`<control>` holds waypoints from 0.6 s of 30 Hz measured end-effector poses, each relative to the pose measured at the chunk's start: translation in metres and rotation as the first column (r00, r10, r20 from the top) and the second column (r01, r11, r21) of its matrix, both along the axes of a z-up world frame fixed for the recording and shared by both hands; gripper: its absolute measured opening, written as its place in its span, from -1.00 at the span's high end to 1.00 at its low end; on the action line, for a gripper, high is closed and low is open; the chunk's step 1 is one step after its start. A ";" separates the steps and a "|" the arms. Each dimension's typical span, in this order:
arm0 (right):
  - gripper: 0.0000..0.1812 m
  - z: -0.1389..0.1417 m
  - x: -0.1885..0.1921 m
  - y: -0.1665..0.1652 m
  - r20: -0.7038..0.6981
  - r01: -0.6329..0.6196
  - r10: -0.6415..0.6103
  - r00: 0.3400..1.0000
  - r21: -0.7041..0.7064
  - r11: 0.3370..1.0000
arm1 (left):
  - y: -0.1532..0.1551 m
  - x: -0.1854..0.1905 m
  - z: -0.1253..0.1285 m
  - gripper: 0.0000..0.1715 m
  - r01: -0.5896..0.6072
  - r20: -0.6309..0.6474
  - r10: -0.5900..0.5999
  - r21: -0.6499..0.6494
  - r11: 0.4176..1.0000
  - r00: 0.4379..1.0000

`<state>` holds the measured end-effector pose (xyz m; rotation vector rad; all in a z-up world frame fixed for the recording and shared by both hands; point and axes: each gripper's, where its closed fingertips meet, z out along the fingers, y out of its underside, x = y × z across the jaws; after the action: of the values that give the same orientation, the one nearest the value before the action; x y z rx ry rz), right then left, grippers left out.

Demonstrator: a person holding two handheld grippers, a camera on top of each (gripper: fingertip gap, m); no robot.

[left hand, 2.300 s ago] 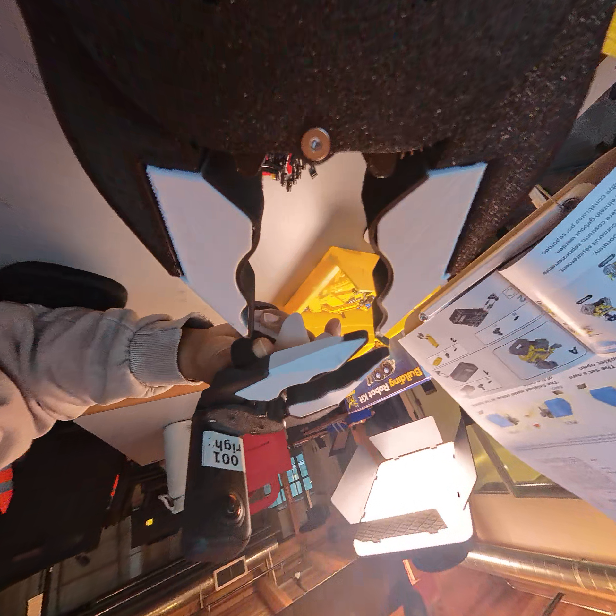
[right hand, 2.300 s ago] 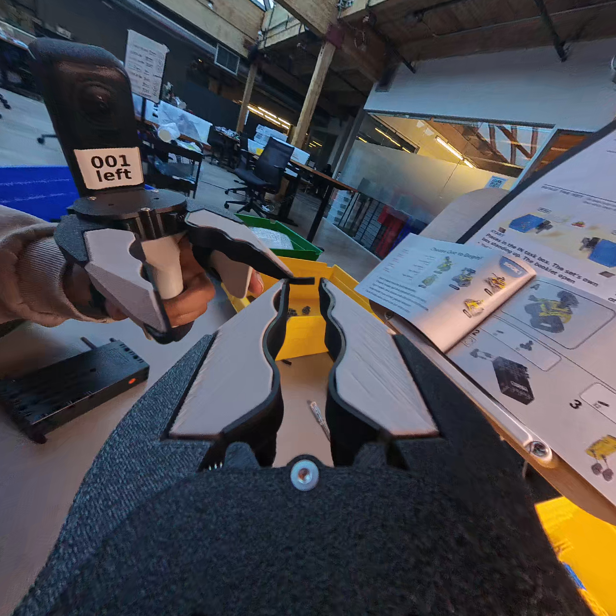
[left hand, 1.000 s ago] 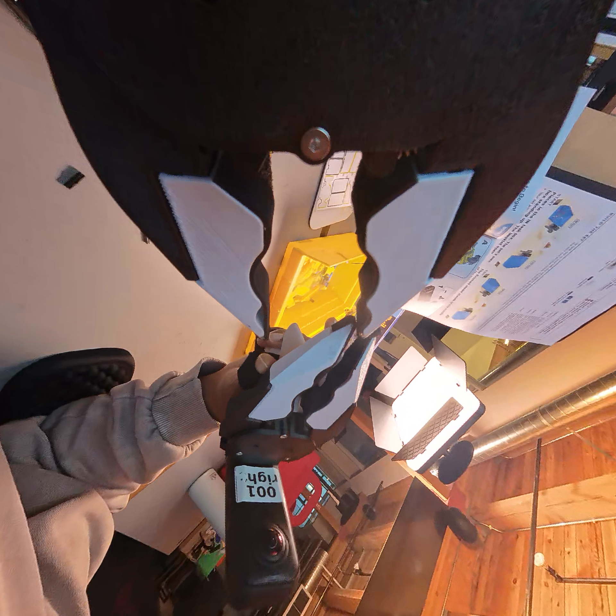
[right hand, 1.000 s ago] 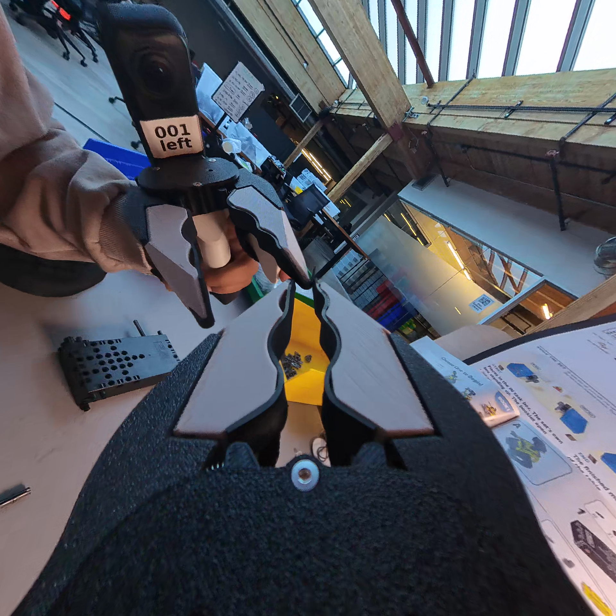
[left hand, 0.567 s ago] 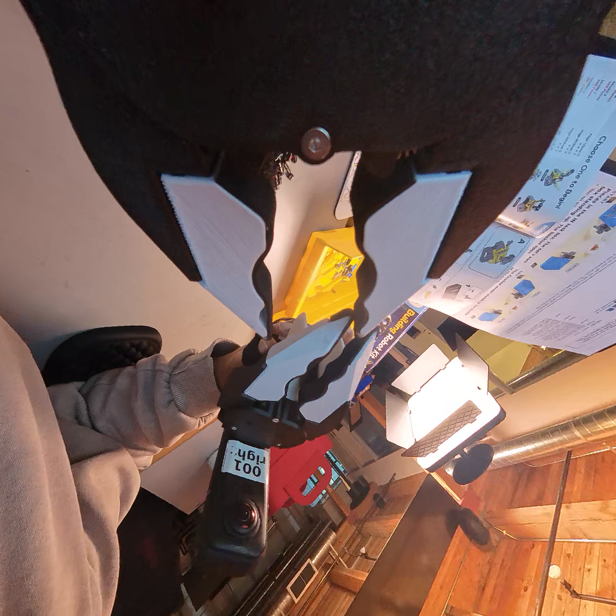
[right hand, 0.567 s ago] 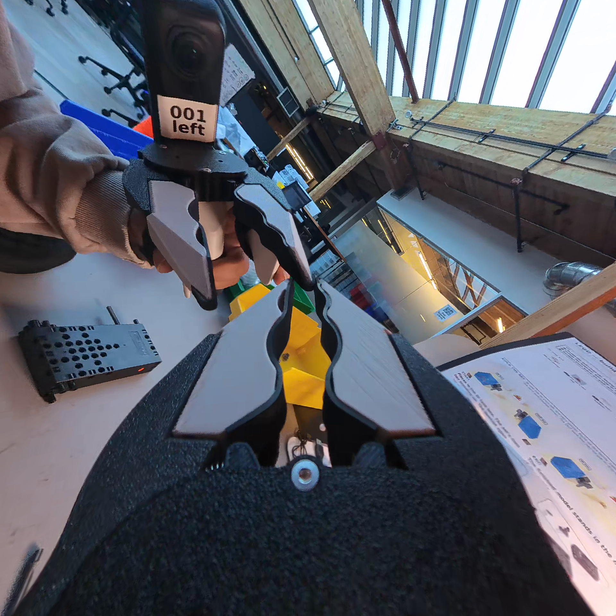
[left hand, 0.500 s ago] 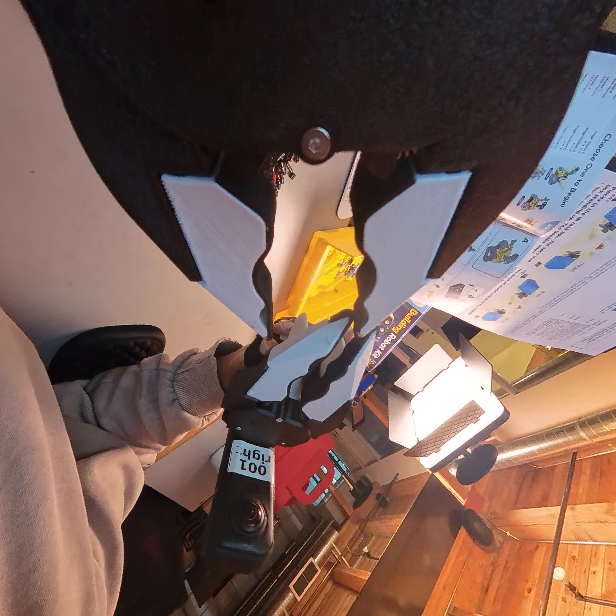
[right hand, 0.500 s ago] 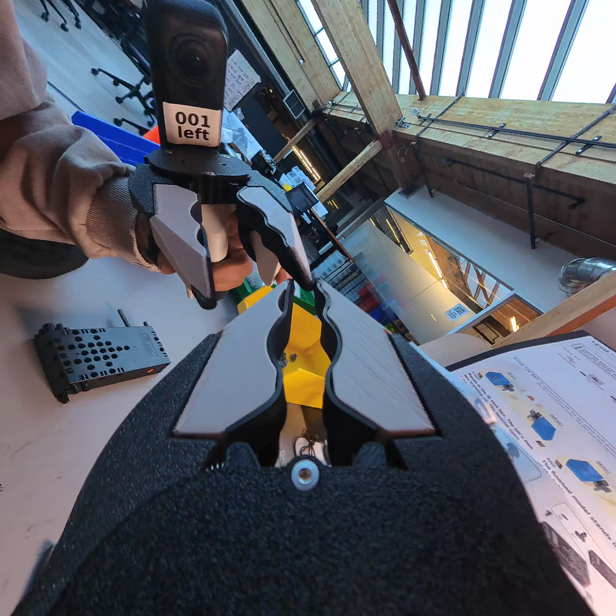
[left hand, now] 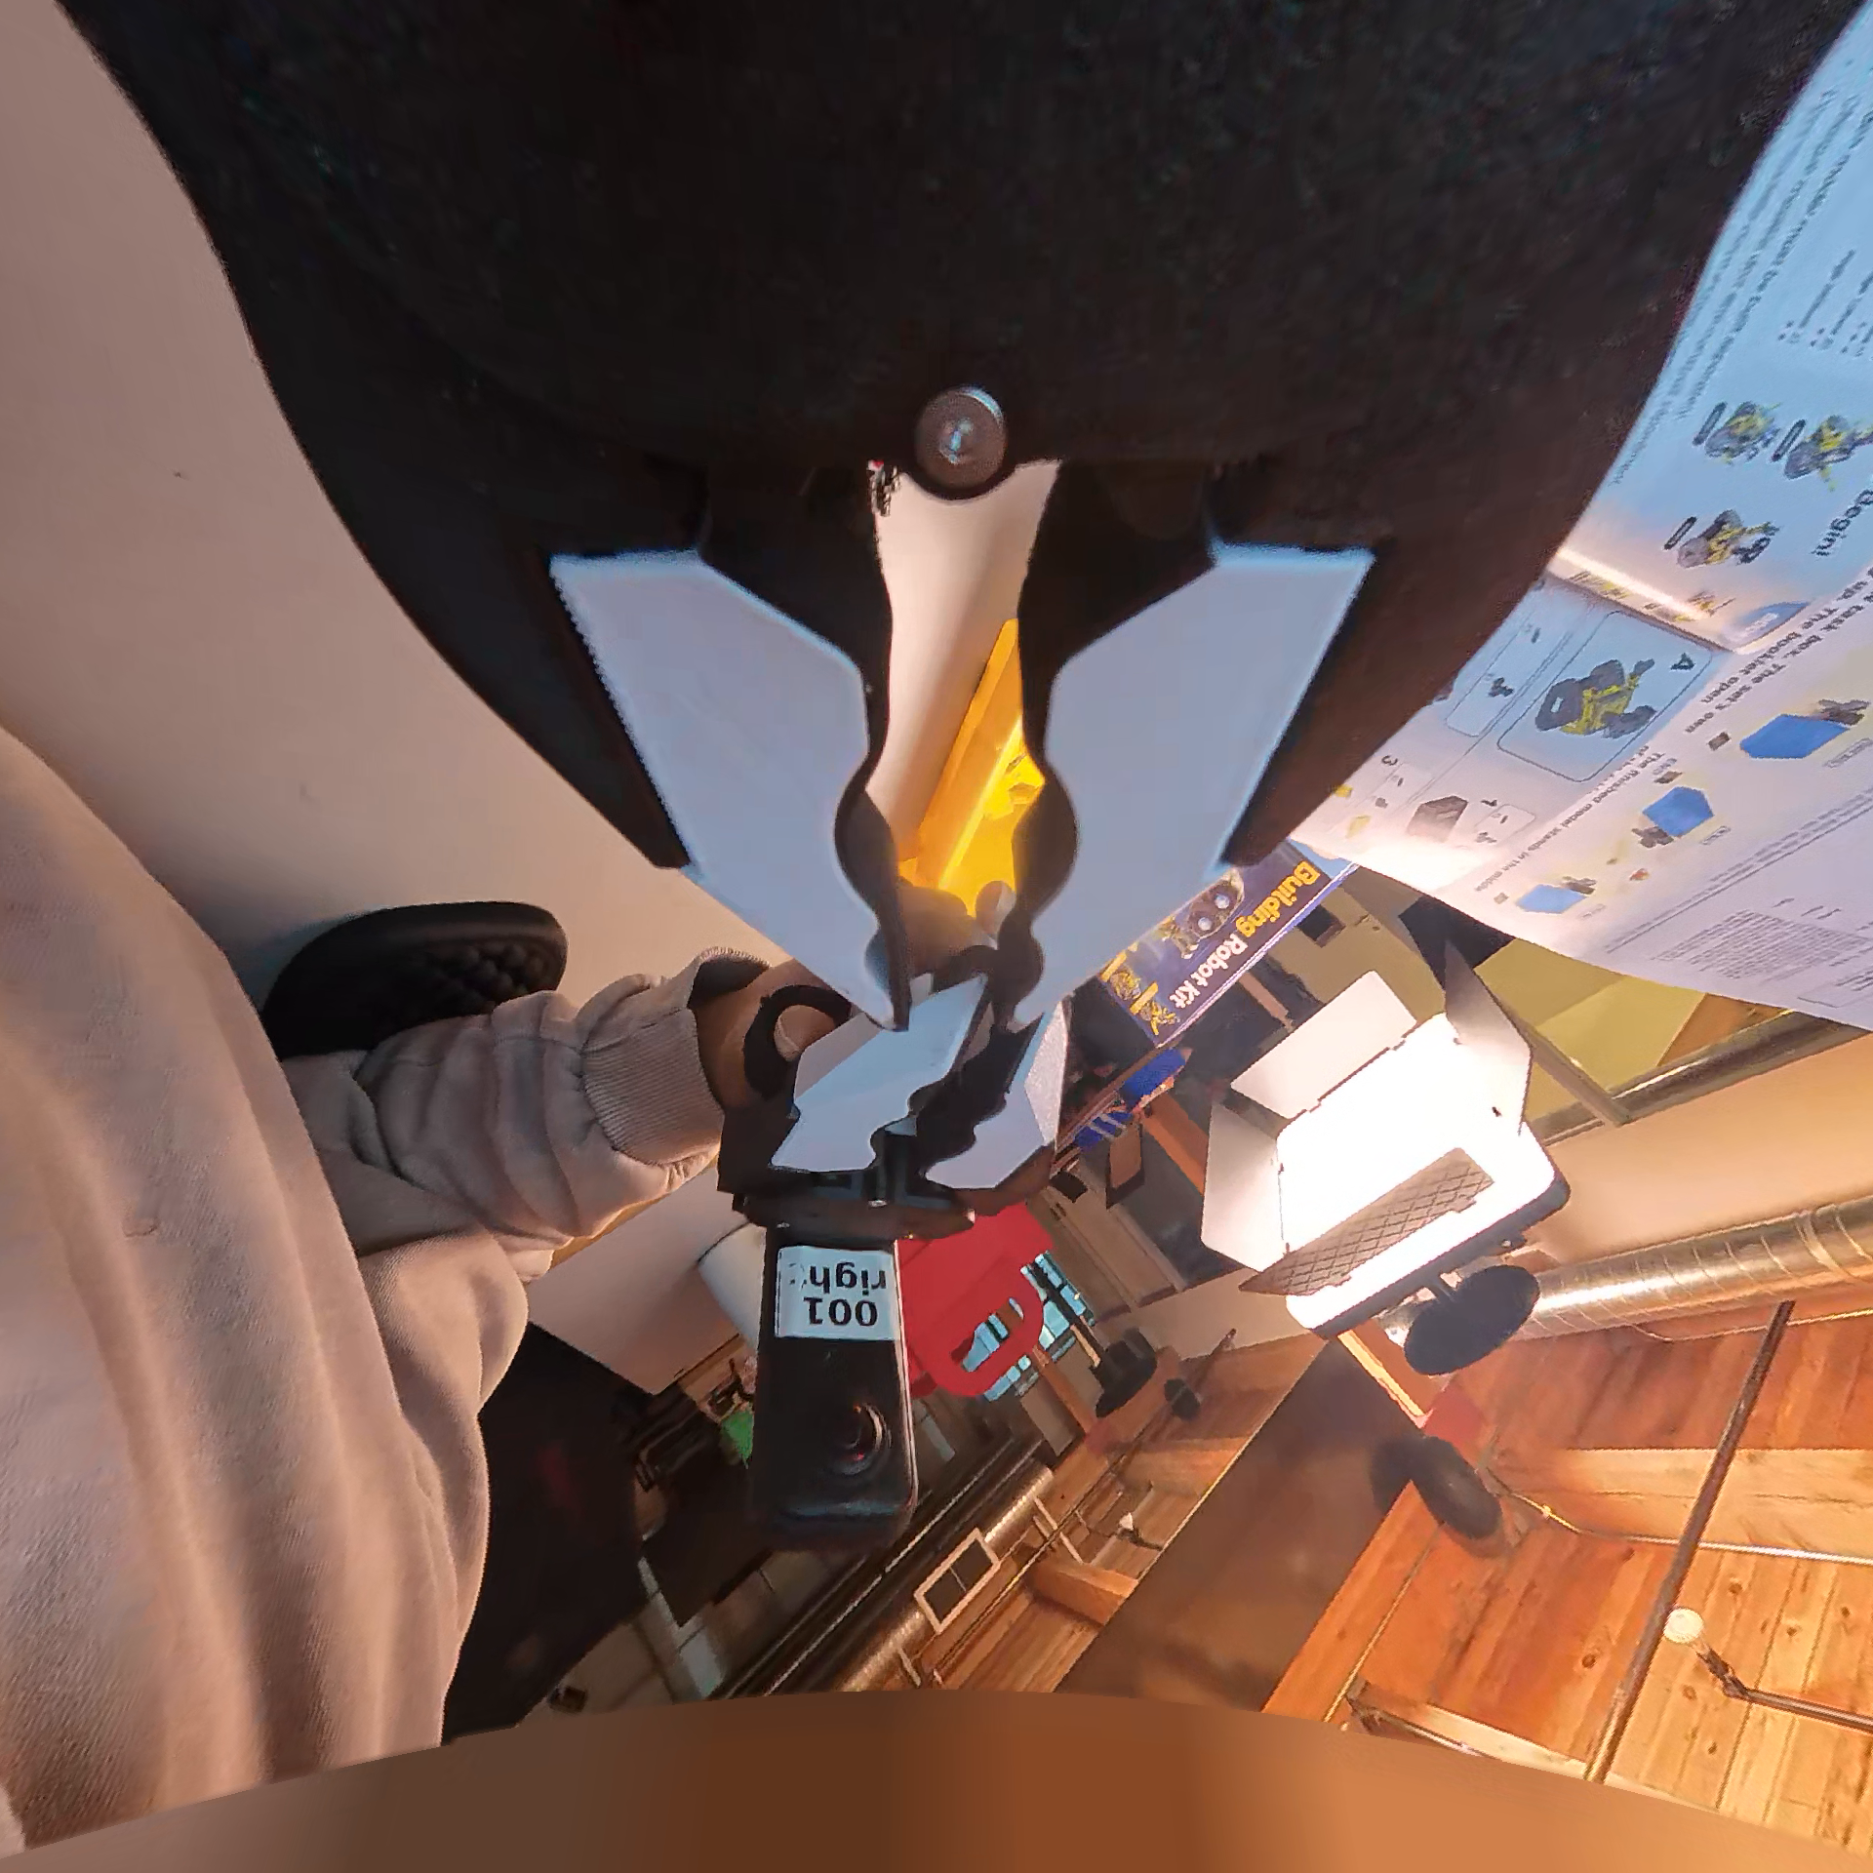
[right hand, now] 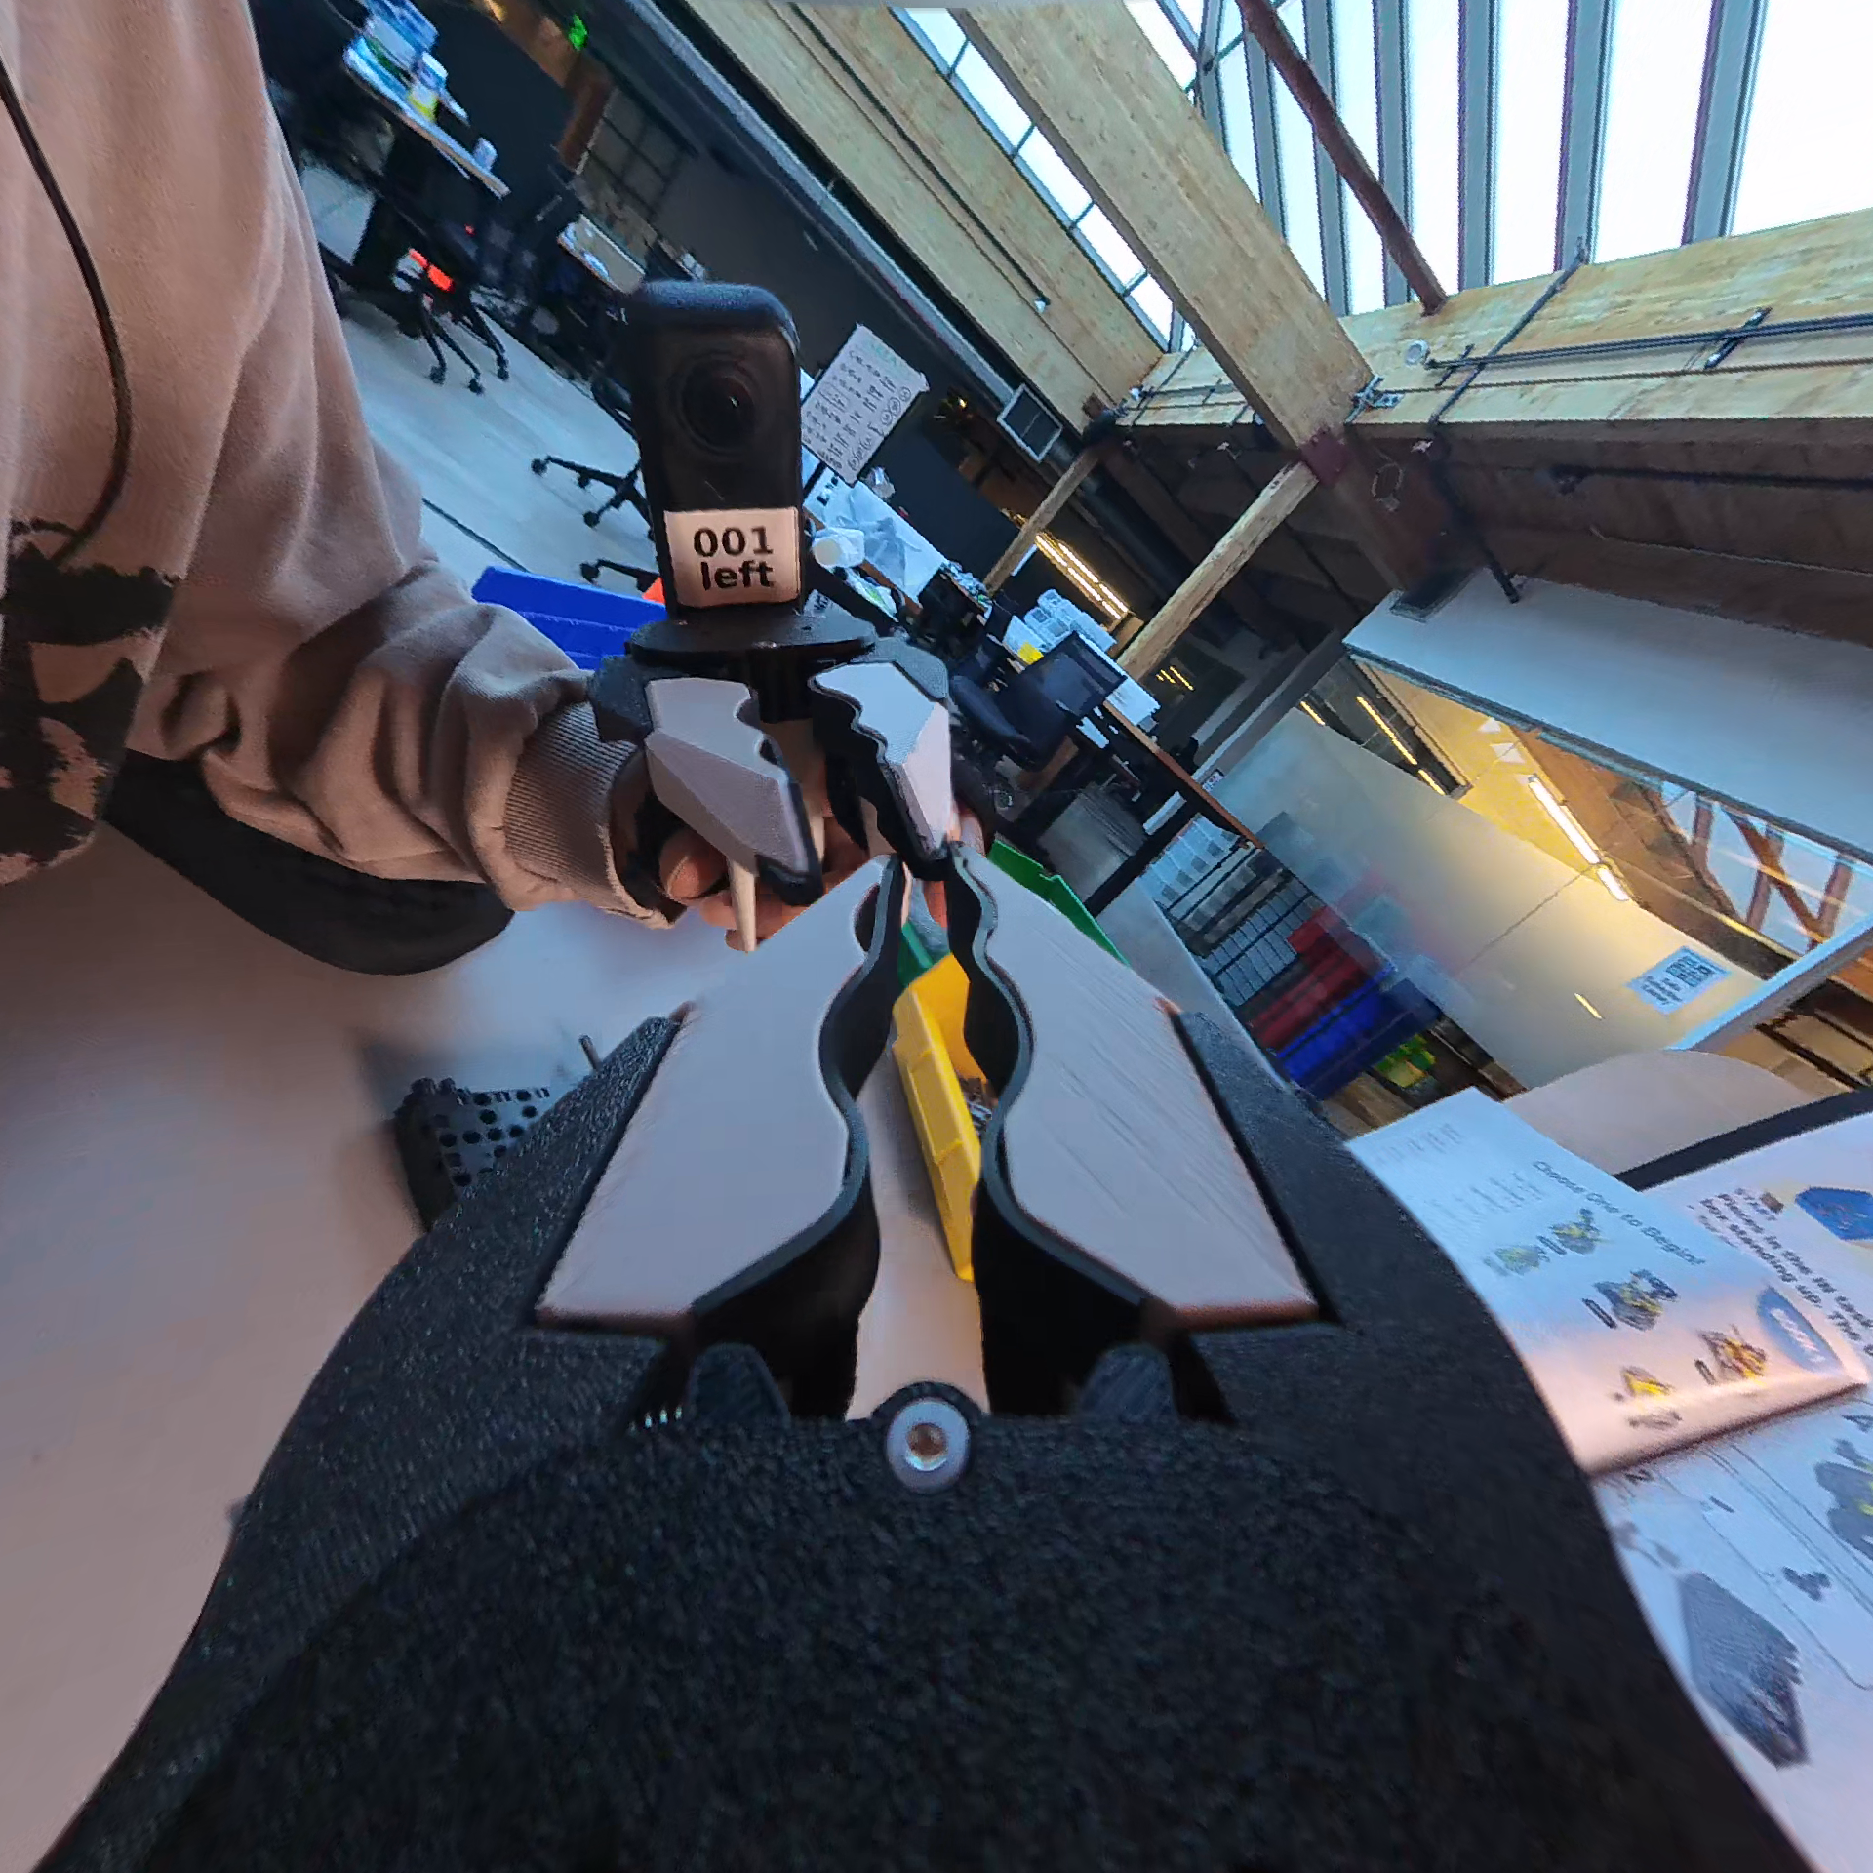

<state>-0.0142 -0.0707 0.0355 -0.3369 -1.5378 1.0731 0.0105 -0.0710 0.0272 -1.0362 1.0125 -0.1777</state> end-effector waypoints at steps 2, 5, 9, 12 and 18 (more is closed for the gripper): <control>0.93 0.001 0.001 -0.003 0.008 -0.021 0.021 1.000 -0.027 0.999 | -0.003 0.001 0.002 0.84 0.036 0.034 -0.035 -0.013 0.999 0.999; 0.94 0.001 0.002 -0.006 0.026 -0.050 0.052 0.998 -0.063 0.997 | -0.006 0.002 0.002 0.85 0.058 0.052 -0.057 -0.008 0.998 0.997; 0.95 -0.004 0.004 -0.008 0.074 -0.073 0.079 0.994 -0.085 0.994 | -0.008 0.003 -0.003 0.87 0.070 0.032 -0.068 -0.038 0.997 0.997; 0.96 -0.003 0.007 -0.014 0.084 -0.111 0.122 0.989 -0.126 0.986 | -0.014 0.006 -0.001 0.88 0.134 0.089 -0.129 -0.055 0.989 0.988; 0.96 -0.001 0.012 -0.023 0.094 -0.174 0.192 0.977 -0.173 0.969 | -0.023 0.011 0.001 0.90 0.236 0.157 -0.224 -0.062 0.970 0.962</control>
<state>-0.0018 -0.0941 0.0346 -0.3771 -1.6056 1.3509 0.0218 -0.0944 0.0282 -0.9608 0.9942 -0.4842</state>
